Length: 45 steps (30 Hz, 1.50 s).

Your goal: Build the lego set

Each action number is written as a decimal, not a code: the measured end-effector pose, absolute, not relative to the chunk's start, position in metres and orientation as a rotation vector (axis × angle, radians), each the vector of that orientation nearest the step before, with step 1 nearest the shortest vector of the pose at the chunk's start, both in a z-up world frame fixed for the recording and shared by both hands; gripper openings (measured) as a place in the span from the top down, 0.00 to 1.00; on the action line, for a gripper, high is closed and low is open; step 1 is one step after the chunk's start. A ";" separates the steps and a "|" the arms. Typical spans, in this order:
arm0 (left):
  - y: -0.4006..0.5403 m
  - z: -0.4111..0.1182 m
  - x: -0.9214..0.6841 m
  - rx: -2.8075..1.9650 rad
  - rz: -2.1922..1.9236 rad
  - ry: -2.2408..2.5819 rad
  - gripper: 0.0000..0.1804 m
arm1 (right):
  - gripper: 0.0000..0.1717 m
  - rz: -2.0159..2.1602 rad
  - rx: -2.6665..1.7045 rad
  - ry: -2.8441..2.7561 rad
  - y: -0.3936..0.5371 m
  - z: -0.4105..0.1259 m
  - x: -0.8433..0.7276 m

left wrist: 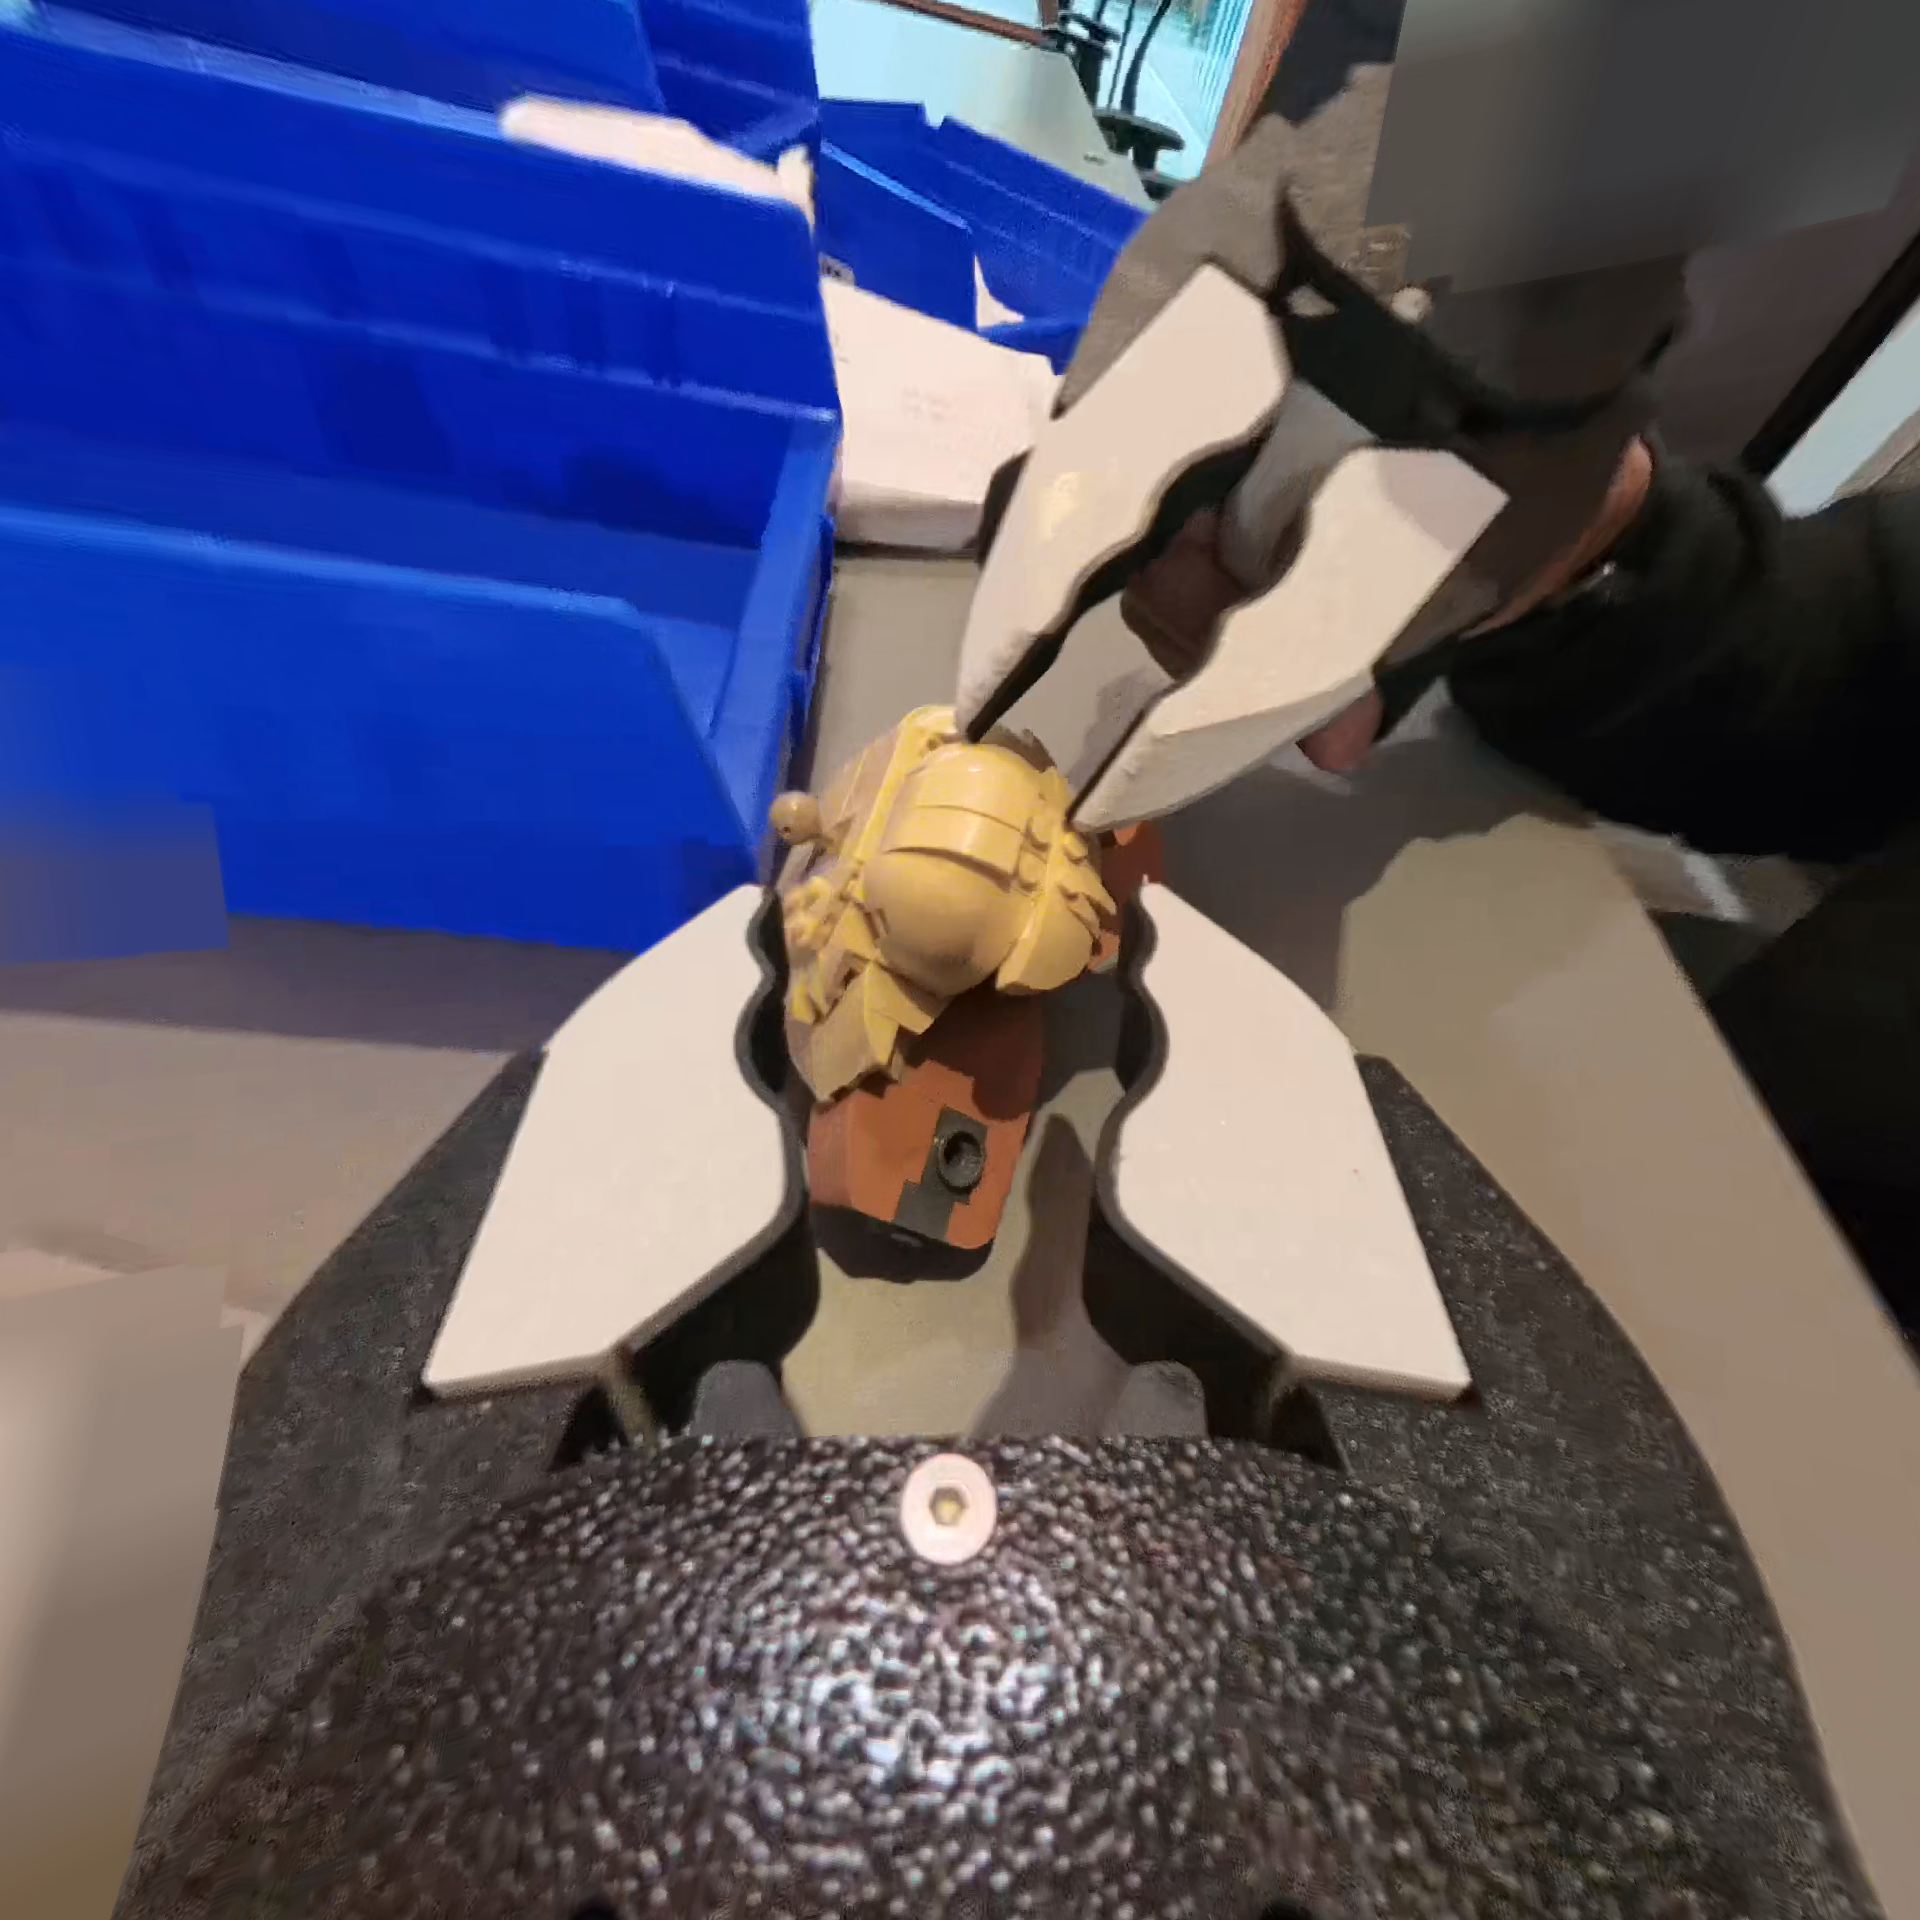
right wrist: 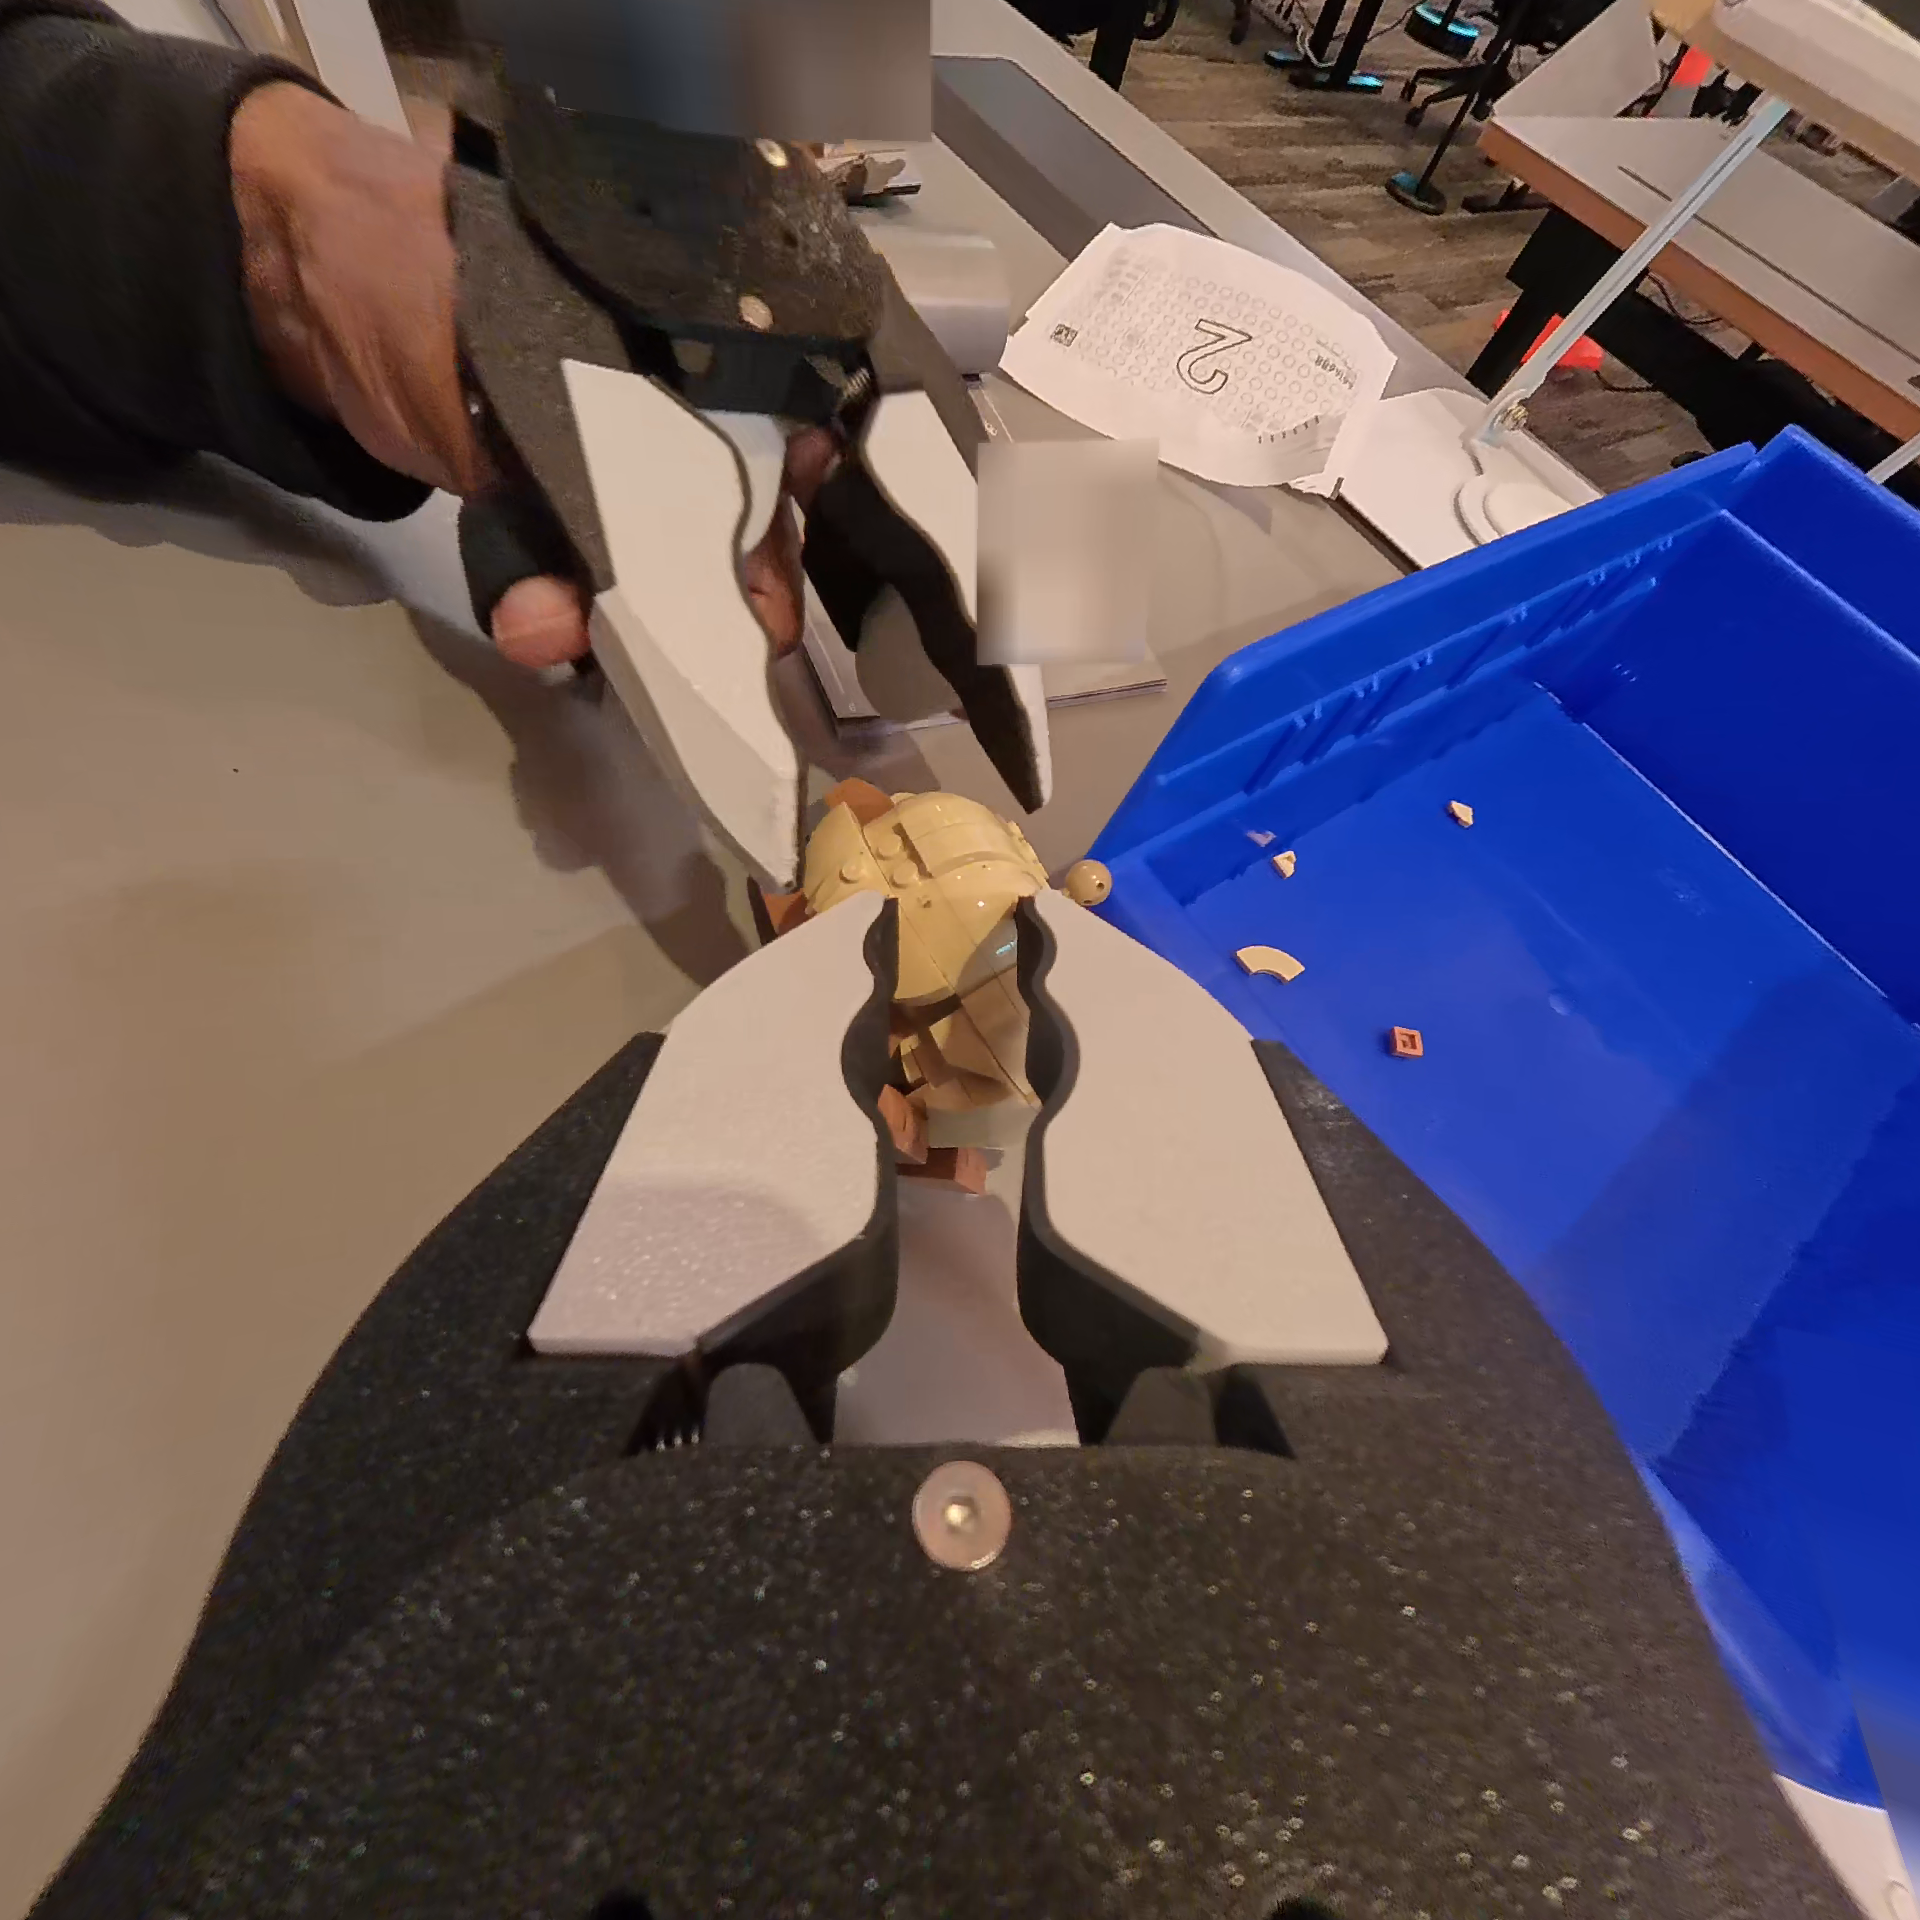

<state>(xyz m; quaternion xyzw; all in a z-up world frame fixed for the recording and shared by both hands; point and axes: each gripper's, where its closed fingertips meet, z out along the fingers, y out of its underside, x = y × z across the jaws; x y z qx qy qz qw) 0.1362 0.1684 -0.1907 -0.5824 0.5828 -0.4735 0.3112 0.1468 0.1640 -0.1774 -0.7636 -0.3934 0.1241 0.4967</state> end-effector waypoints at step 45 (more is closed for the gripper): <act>0.162 -0.219 0.150 -1.901 -1.565 1.710 0.55 | 0.65 0.683 -2.032 -0.705 0.157 -0.194 0.168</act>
